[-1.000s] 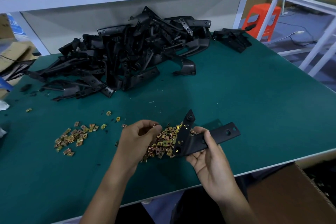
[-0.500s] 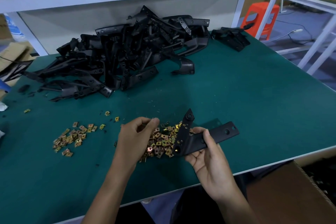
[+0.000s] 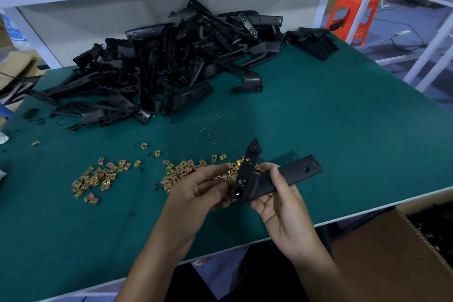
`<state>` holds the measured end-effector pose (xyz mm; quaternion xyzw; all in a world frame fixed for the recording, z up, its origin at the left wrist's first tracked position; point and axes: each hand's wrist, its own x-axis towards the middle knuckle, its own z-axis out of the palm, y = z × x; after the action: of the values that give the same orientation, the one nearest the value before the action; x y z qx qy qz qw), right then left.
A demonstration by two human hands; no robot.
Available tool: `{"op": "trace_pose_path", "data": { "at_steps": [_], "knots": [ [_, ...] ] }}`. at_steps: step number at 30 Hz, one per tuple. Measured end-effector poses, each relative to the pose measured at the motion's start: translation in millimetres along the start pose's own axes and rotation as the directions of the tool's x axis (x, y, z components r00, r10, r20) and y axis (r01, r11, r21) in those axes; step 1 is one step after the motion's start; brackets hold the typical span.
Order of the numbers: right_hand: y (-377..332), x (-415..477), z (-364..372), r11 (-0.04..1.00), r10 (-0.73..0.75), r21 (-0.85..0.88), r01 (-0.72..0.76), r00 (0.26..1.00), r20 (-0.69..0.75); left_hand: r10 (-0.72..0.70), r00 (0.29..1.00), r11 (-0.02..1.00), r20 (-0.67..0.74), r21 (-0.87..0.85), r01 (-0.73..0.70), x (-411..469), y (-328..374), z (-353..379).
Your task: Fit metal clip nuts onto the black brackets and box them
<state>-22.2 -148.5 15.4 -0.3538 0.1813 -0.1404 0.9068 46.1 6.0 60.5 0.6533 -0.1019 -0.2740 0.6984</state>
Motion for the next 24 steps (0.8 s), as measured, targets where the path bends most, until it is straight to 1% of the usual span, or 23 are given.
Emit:
{"op": "trace_pose_path", "data": {
  "at_steps": [5,8,13,15,18,20,24],
  "knots": [
    [3.1,-2.7,0.1,0.999,-0.034,-0.002,0.034,0.999,0.034,-0.038,0.997,0.991,0.067,-0.126,0.046,-2.5,6.3,1.0],
    [2.1,-3.8,0.1,0.999,-0.041,-0.004,0.041,0.998,0.057,-0.066,0.995,0.980,0.074,-0.182,0.079,-1.6,8.3,0.2],
    [1.9,-2.6,-1.2,0.999,-0.045,-0.011,0.046,0.997,0.056,-0.107,0.993,0.972,0.056,-0.203,0.116,0.0,8.5,-3.6],
    [2.4,-1.9,-1.9,0.999,-0.047,-0.024,0.048,0.997,0.056,-0.108,0.993,0.979,0.048,-0.169,0.115,-0.1,9.6,-4.5],
    [4.6,-0.3,-3.3,0.996,-0.069,-0.048,0.072,0.996,0.059,-0.087,0.995,0.994,0.048,-0.055,0.090,-0.4,12.7,-5.1],
    [6.4,1.1,-3.0,0.993,-0.096,-0.070,0.100,0.993,0.064,-0.072,0.996,0.997,0.050,-0.011,0.073,-0.6,15.5,-7.8],
    [8.8,2.8,-1.8,0.979,-0.140,-0.133,0.153,0.985,0.103,-0.090,0.986,0.989,0.142,0.131,0.072,-2.9,21.1,-15.2]
  ]
}}
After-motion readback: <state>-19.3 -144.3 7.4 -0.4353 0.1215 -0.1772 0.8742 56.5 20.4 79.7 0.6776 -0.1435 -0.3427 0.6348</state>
